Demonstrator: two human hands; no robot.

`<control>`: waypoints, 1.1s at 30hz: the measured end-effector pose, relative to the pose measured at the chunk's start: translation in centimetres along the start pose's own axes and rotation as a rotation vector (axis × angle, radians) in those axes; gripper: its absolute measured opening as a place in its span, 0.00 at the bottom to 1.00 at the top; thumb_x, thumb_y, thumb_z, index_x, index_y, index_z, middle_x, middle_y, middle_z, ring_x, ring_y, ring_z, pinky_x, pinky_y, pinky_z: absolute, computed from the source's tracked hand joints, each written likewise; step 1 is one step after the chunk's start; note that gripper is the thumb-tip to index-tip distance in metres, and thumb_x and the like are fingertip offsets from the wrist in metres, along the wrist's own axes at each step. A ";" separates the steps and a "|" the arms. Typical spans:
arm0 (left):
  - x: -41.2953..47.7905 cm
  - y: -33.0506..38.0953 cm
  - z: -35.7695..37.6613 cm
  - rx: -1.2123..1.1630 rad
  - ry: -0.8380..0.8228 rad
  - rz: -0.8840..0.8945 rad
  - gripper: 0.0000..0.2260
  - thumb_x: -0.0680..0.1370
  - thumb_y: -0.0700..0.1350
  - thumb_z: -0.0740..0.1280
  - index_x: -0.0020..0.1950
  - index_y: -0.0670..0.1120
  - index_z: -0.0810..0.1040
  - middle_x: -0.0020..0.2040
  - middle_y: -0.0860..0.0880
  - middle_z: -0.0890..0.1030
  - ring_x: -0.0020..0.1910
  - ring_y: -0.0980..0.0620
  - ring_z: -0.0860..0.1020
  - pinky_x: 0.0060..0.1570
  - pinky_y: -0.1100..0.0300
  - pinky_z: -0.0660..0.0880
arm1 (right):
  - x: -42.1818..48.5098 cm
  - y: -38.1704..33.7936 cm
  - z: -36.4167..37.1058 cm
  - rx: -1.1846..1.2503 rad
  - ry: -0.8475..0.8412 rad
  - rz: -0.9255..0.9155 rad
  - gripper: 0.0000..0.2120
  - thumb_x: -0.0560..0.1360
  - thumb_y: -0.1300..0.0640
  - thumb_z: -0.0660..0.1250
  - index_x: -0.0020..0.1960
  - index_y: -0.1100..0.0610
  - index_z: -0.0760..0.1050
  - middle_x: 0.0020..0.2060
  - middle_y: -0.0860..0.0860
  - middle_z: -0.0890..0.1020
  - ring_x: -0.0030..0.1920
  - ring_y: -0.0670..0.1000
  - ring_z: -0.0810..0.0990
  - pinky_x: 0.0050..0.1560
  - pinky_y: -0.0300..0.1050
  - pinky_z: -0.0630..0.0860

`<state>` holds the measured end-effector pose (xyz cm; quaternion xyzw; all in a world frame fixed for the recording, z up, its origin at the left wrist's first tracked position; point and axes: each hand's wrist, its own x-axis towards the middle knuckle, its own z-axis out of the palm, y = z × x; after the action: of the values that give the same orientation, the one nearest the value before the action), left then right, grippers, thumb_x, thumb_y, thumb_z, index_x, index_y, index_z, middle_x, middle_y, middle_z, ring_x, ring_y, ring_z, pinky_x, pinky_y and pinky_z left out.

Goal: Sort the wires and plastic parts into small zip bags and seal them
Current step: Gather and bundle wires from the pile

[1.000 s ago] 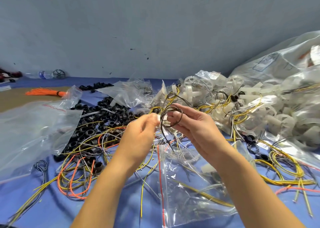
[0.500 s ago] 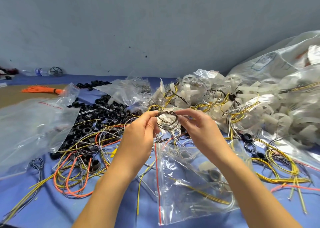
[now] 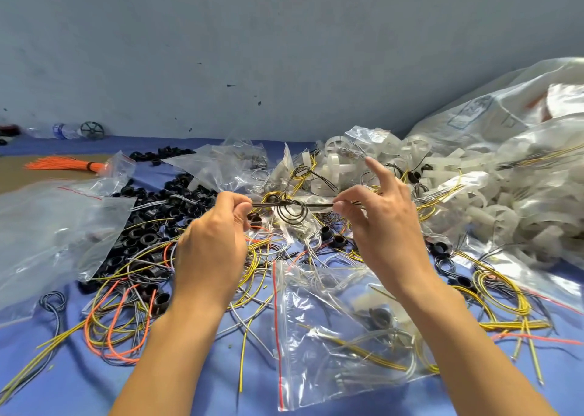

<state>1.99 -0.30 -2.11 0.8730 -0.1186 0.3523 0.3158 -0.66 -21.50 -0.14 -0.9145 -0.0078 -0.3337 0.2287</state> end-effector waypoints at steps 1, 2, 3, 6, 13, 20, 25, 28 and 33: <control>0.1 -0.2 -0.1 0.041 0.028 0.000 0.08 0.82 0.51 0.56 0.52 0.51 0.73 0.39 0.53 0.81 0.38 0.41 0.78 0.37 0.50 0.72 | 0.1 0.2 -0.2 -0.009 0.008 0.003 0.07 0.77 0.49 0.66 0.51 0.48 0.82 0.75 0.51 0.65 0.74 0.56 0.61 0.69 0.59 0.64; 0.2 -0.3 -0.2 0.077 0.053 -0.009 0.08 0.82 0.51 0.56 0.51 0.51 0.73 0.38 0.54 0.80 0.37 0.41 0.78 0.37 0.51 0.70 | 0.2 0.2 -0.4 -0.018 0.017 0.006 0.07 0.77 0.49 0.67 0.51 0.48 0.82 0.75 0.50 0.65 0.74 0.56 0.61 0.68 0.59 0.64; 0.2 -0.4 -0.3 0.096 0.071 -0.026 0.08 0.82 0.51 0.56 0.51 0.51 0.73 0.38 0.54 0.80 0.37 0.42 0.77 0.36 0.53 0.68 | 0.2 0.3 -0.5 -0.022 0.023 0.010 0.06 0.77 0.49 0.67 0.51 0.47 0.82 0.74 0.50 0.66 0.74 0.55 0.61 0.68 0.58 0.64; 0.2 -0.2 0.2 -0.050 0.085 -0.129 0.09 0.83 0.51 0.56 0.49 0.52 0.74 0.35 0.58 0.79 0.34 0.48 0.77 0.35 0.54 0.69 | 0.4 0.1 -0.6 0.013 0.001 0.047 0.06 0.77 0.47 0.67 0.51 0.45 0.82 0.74 0.48 0.65 0.73 0.54 0.61 0.70 0.57 0.63; 0.9 3.0 0.5 -1.163 -0.171 -0.461 0.09 0.82 0.49 0.59 0.48 0.49 0.77 0.45 0.51 0.86 0.44 0.58 0.82 0.42 0.62 0.76 | -0.6 -3.4 -0.3 1.028 -0.297 0.355 0.07 0.74 0.49 0.71 0.51 0.48 0.83 0.48 0.40 0.85 0.50 0.37 0.81 0.53 0.41 0.72; 0.2 4.6 1.0 -1.289 -0.280 -0.356 0.10 0.79 0.51 0.64 0.52 0.46 0.77 0.46 0.45 0.84 0.45 0.48 0.82 0.44 0.54 0.79 | -1.3 -6.1 1.2 1.553 -0.456 0.532 0.07 0.71 0.52 0.72 0.49 0.48 0.83 0.45 0.47 0.82 0.45 0.47 0.77 0.54 0.43 0.73; 0.1 4.6 0.8 -1.252 -0.316 -0.267 0.06 0.81 0.48 0.63 0.54 0.47 0.76 0.40 0.46 0.83 0.38 0.51 0.82 0.34 0.58 0.78 | -1.0 -5.7 1.0 1.540 -0.435 0.530 0.07 0.67 0.51 0.74 0.45 0.46 0.83 0.46 0.48 0.83 0.49 0.51 0.78 0.56 0.47 0.71; 0.1 4.4 0.8 -1.262 -0.310 -0.219 0.05 0.80 0.48 0.64 0.53 0.49 0.78 0.44 0.51 0.83 0.41 0.55 0.81 0.38 0.64 0.77 | -0.9 -5.5 1.0 1.579 -0.454 0.544 0.06 0.67 0.52 0.74 0.44 0.46 0.82 0.44 0.48 0.83 0.45 0.50 0.77 0.54 0.46 0.71; 0.0 4.2 0.8 -1.254 -0.331 -0.227 0.05 0.78 0.51 0.66 0.52 0.54 0.79 0.48 0.48 0.83 0.44 0.51 0.79 0.43 0.60 0.77 | -0.7 -5.3 1.1 1.666 -0.489 0.607 0.17 0.70 0.54 0.74 0.56 0.50 0.74 0.50 0.52 0.82 0.51 0.55 0.76 0.54 0.49 0.74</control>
<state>0.60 -4.04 -0.57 0.5730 -0.2555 0.0419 0.7776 -1.46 -16.23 0.87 -0.4620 -0.0536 0.0566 0.8834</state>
